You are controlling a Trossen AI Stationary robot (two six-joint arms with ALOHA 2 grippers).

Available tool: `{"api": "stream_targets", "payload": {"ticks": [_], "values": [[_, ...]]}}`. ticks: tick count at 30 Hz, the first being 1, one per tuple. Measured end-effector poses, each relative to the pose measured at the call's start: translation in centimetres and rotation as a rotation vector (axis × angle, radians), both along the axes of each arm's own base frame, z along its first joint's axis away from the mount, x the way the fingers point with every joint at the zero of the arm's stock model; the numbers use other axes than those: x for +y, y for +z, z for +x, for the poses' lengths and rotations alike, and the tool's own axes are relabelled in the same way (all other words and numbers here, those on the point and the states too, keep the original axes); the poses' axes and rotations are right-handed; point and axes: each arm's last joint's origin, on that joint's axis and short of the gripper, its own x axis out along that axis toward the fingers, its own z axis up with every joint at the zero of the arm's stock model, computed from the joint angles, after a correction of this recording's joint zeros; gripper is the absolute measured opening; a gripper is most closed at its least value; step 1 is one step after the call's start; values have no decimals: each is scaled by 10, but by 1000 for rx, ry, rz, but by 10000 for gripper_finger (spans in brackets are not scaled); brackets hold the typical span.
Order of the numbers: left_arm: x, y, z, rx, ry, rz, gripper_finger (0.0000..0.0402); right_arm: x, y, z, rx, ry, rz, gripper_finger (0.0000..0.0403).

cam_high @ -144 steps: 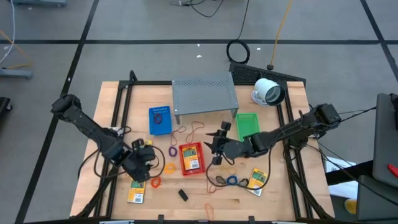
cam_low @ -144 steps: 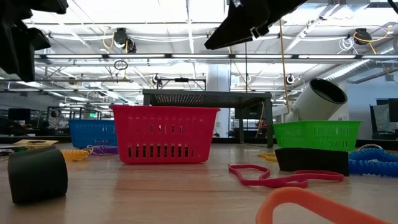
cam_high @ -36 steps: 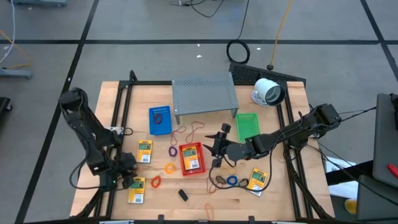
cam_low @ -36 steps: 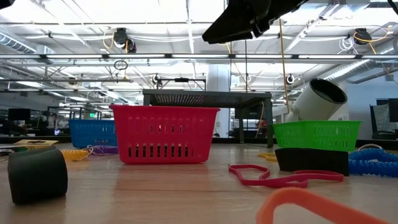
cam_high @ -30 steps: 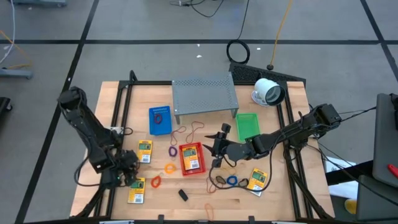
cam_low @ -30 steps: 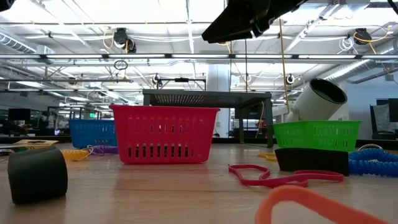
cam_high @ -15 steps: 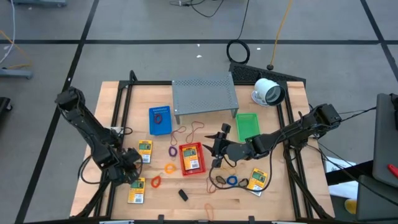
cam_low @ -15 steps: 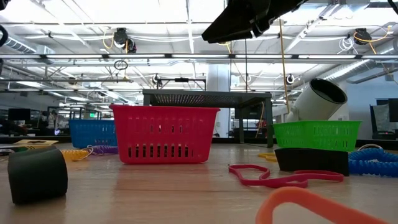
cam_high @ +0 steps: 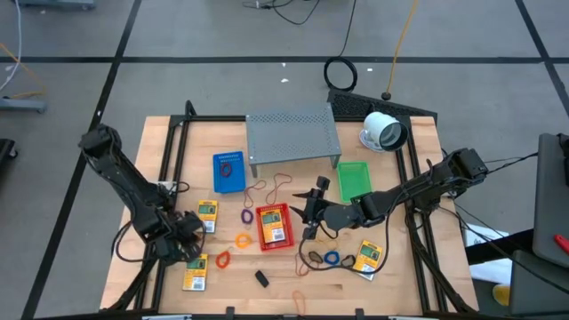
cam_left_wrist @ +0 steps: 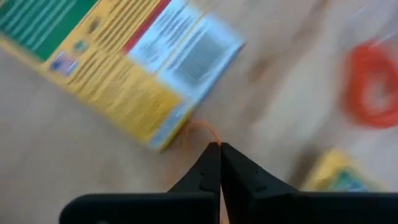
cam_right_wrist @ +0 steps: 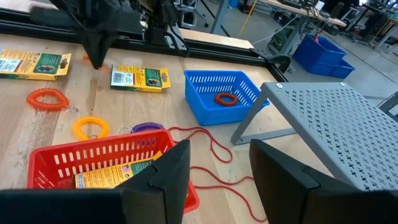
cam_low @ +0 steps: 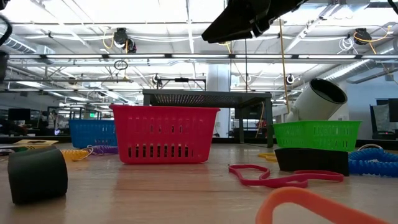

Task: Pick & Place Office Desk Supplies
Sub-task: Put the middle orange rubber band into the green bin

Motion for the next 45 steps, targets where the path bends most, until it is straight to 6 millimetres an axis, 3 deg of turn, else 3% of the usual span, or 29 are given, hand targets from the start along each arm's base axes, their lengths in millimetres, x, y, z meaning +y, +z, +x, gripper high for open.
{"api": "stream_targets", "payload": {"ticks": [9,17,23,31,45], "values": [[-2,54,19,-336,-77,53,2,0,3,1,-33,3,5,155],[2,118,49,-715,-202,364,1,1,6,2,-71,0,41,155],[9,147,74,-916,-311,559,1,6,16,6,-156,135,92,155],[34,161,99,-1024,-372,612,1,7,24,9,-233,193,70,155],[56,144,148,-1084,-514,514,0,-5,22,18,-269,196,46,155]]}}
